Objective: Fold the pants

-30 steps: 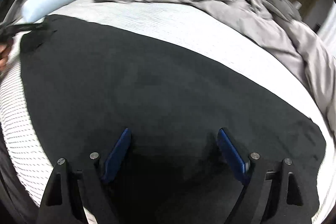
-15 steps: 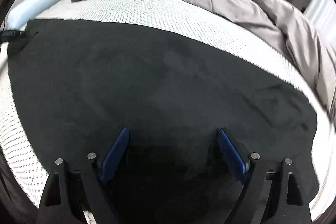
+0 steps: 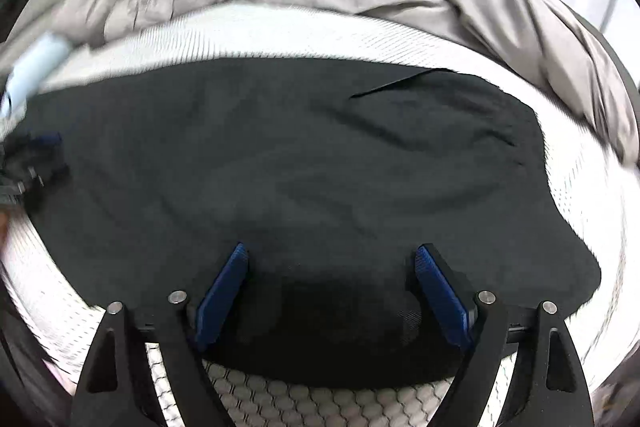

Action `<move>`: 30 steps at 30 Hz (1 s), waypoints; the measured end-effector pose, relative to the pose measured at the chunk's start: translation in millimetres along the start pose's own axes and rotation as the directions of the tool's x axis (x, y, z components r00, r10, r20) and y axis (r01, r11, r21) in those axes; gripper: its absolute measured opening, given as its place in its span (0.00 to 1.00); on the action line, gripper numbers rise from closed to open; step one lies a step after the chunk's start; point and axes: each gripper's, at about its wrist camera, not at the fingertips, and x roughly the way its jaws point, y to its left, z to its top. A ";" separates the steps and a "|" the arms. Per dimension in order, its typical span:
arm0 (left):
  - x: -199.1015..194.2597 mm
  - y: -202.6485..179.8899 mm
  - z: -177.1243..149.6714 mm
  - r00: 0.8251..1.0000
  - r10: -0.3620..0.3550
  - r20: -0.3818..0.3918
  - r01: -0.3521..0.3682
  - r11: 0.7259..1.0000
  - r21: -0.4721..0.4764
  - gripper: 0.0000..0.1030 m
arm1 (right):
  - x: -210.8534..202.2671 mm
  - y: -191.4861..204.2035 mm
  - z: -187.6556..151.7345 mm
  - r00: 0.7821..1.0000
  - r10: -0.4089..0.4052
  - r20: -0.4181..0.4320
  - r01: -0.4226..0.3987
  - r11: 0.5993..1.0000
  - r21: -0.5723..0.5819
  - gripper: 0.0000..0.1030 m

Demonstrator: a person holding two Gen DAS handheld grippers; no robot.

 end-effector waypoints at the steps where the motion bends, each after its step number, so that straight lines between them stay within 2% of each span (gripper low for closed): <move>1: -8.0 -9.8 -3.2 1.000 0.006 0.008 -0.006 1.000 0.024 0.80 | -2.2 -2.7 1.2 0.999 0.034 0.011 -0.034 0.999 0.023 0.85; 2: -10.8 -24.4 -2.3 1.000 0.002 0.025 -0.004 0.997 0.072 0.80 | -6.0 -0.3 1.0 0.995 0.093 0.021 -0.094 0.995 0.033 0.84; 4: -16.0 -64.4 -6.6 0.998 -0.062 0.021 0.057 0.978 0.203 0.80 | -15.9 18.3 -2.3 0.990 0.131 0.048 -0.129 0.991 -0.042 0.83; 6: -15.6 -89.6 -13.2 0.992 -0.127 -0.009 0.125 0.958 0.257 0.80 | -21.9 37.1 -6.6 0.990 0.136 0.045 -0.130 0.984 -0.121 0.83; 7: -10.5 -101.9 -17.6 0.985 -0.170 -0.040 0.175 0.944 0.281 0.79 | -22.0 43.1 -8.6 0.987 0.155 0.040 -0.149 0.981 -0.125 0.83; 8: -5.1 -112.0 -21.9 0.980 -0.182 -0.075 0.196 0.934 0.300 0.75 | -19.9 46.3 -12.7 0.982 0.187 0.027 -0.183 0.978 -0.101 0.83; 9: -2.6 -119.4 -27.2 0.982 -0.167 -0.088 0.187 0.931 0.315 0.71 | -15.9 48.9 -16.5 0.980 0.200 0.007 -0.198 0.975 -0.096 0.82; 10: -0.3 -123.1 -29.9 0.984 -0.155 -0.085 0.175 0.929 0.327 0.71 | -11.3 54.0 -23.2 0.984 0.179 -0.019 -0.180 0.976 -0.122 0.79; 13: -6.8 -124.9 -35.4 0.978 -0.185 -0.095 0.206 0.922 0.329 0.67 | -14.3 52.0 -37.6 0.986 0.166 -0.024 -0.168 0.973 -0.156 0.79; 15: -11.0 -120.1 -37.5 0.970 -0.214 -0.117 0.240 0.916 0.320 0.67 | -26.0 39.8 -46.5 0.980 0.200 0.009 -0.198 0.975 -0.105 0.79; 17: -12.8 -107.2 -33.1 0.962 -0.250 -0.108 0.270 0.925 0.267 0.67 | -40.3 17.2 -59.4 0.968 0.244 0.061 -0.244 0.970 -0.008 0.79; 19: -6.6 -94.6 -25.2 0.955 -0.275 -0.109 0.293 0.932 0.215 0.67 | -42.6 -6.4 -69.4 0.948 0.304 0.096 -0.314 0.940 0.133 0.80; 22: 0.6 -86.5 -17.2 0.957 -0.270 -0.104 0.286 0.937 0.200 0.67 | -22.5 -33.6 -76.4 0.908 0.396 0.138 -0.418 0.827 0.376 0.79; 24: 3.8 -89.4 -15.5 0.960 -0.258 -0.105 0.275 0.940 0.203 0.67 | -19.1 -34.2 -74.6 0.897 0.404 0.181 -0.442 0.796 0.414 0.80; 26: 5.5 -93.2 -15.0 0.965 -0.239 -0.108 0.257 0.942 0.215 0.67 | -12.5 -40.4 -67.7 0.857 0.438 0.270 -0.514 0.717 0.470 0.80; 27: 7.1 -94.6 -14.5 0.966 -0.232 -0.112 0.251 0.943 0.219 0.68 | -3.9 -46.9 -64.0 0.848 0.432 0.307 -0.530 0.673 0.517 0.79; 28: 9.5 -96.6 -13.9 0.967 -0.225 -0.118 0.247 0.944 0.221 0.68 | 3.7 -51.4 -61.8 0.853 0.407 0.326 -0.521 0.642 0.562 0.67; 29: 10.9 -97.6 -13.4 0.968 -0.222 -0.120 0.244 0.944 0.223 0.67 | 9.4 -55.7 -60.1 0.870 0.361 0.337 -0.494 0.625 0.605 0.58; 30: 11.0 -97.6 -14.1 0.968 -0.222 -0.121 0.245 0.942 0.228 0.67 | 13.1 -61.7 -57.8 0.891 0.303 0.338 -0.453 0.625 0.636 0.33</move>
